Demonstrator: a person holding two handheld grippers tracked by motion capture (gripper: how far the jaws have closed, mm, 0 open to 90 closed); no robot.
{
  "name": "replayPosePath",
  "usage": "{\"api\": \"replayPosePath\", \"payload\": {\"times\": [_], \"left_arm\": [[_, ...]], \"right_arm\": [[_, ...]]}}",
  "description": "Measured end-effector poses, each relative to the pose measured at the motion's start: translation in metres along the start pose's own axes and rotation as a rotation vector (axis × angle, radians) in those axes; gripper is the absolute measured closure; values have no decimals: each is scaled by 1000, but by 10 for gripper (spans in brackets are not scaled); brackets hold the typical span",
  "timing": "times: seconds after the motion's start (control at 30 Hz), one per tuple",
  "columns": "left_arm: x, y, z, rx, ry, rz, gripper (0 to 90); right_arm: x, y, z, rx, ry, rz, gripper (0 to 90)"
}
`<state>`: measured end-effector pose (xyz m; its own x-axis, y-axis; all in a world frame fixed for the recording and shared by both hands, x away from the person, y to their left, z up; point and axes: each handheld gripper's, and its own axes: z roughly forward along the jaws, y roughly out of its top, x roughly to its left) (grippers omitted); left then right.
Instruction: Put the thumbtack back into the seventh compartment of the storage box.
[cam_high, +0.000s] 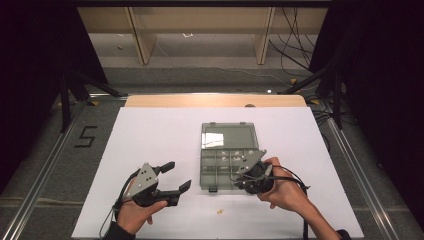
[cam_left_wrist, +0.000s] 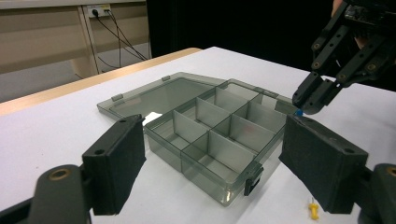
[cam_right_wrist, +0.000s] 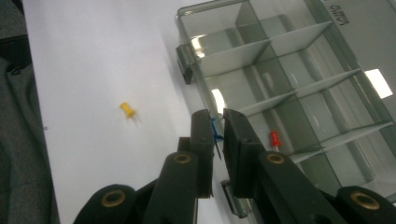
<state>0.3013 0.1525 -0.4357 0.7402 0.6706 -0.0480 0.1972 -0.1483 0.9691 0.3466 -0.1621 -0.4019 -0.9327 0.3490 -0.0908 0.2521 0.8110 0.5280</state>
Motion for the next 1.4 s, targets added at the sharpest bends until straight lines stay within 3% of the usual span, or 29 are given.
{"api": "replayPosePath", "payload": {"times": [0.43,0.77,1.4], "left_arm": [[0,0,0,-4,2,0,211],[0,0,0,-8,7,-7,211],[0,1,-1,-13,5,-5,211]], "right_arm": [[-20,-1,4,4,-52,42,828],[-29,-2,15,40,-79,63,828],[-29,-4,29,76,-61,73,797]]}}
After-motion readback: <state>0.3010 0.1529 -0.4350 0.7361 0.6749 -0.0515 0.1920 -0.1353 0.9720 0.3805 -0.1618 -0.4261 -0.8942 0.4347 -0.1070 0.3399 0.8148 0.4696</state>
